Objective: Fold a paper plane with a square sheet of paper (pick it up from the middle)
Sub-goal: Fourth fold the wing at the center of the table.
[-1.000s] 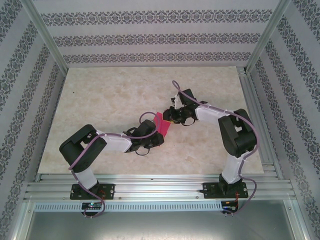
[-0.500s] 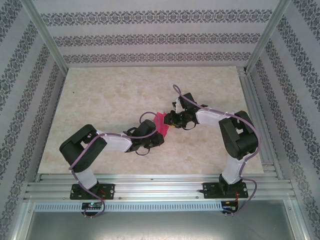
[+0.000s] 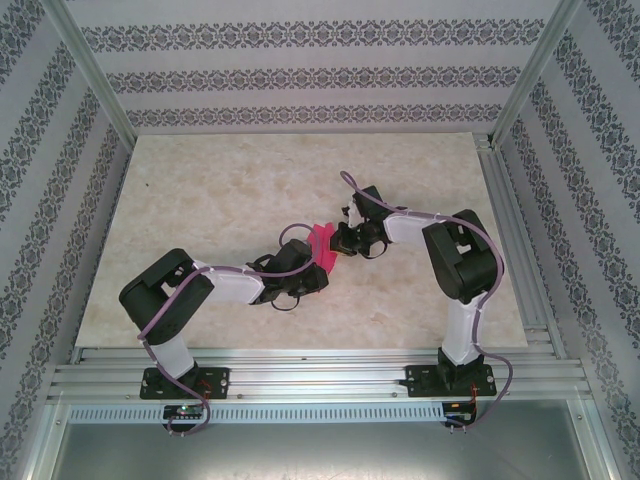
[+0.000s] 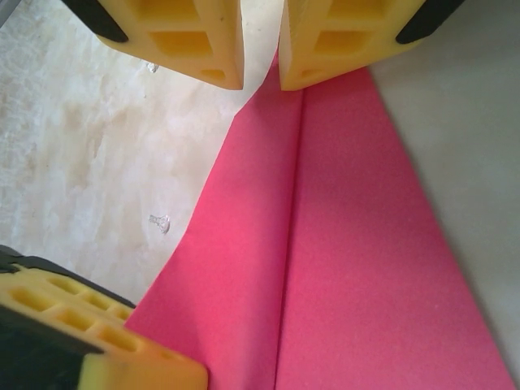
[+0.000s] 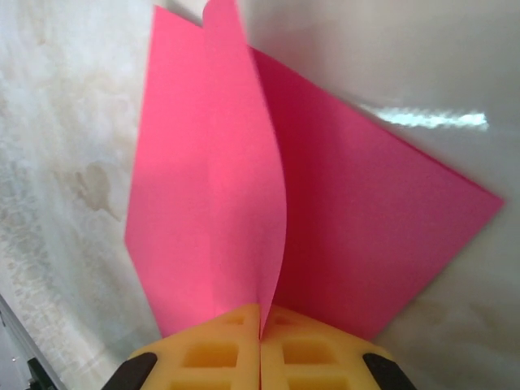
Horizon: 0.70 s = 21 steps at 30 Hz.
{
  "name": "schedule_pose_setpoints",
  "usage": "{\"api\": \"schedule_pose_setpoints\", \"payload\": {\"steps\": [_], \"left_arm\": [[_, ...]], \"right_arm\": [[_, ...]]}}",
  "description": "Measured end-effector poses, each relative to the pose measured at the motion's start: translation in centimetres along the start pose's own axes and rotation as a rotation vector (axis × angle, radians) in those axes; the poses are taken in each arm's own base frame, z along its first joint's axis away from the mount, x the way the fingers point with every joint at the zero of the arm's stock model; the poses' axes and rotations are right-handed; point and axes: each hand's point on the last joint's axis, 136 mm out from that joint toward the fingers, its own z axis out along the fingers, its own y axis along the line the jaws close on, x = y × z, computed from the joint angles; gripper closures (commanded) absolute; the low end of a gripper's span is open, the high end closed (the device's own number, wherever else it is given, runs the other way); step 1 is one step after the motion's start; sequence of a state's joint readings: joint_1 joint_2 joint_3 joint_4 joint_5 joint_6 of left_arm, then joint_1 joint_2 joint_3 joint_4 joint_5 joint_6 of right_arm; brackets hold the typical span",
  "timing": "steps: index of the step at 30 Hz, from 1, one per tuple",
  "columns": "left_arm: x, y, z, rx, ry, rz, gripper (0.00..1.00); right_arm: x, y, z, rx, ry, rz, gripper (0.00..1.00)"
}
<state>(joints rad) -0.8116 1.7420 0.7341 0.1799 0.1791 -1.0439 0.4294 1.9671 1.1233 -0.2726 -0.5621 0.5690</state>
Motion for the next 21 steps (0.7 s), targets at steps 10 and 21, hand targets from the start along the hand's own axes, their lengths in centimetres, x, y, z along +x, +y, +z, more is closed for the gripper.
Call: {"api": "schedule_pose_setpoints", "payload": {"steps": [10, 21], "left_arm": [[0.0, -0.2, 0.2, 0.005, 0.006, 0.004, 0.78], [-1.0, -0.6, -1.1, 0.004, 0.001, 0.0, 0.72]], "right_arm": [[-0.4, 0.1, 0.5, 0.006, 0.018, -0.022, 0.93], [-0.5, 0.2, 0.7, 0.056, 0.032, -0.087, 0.94]]}}
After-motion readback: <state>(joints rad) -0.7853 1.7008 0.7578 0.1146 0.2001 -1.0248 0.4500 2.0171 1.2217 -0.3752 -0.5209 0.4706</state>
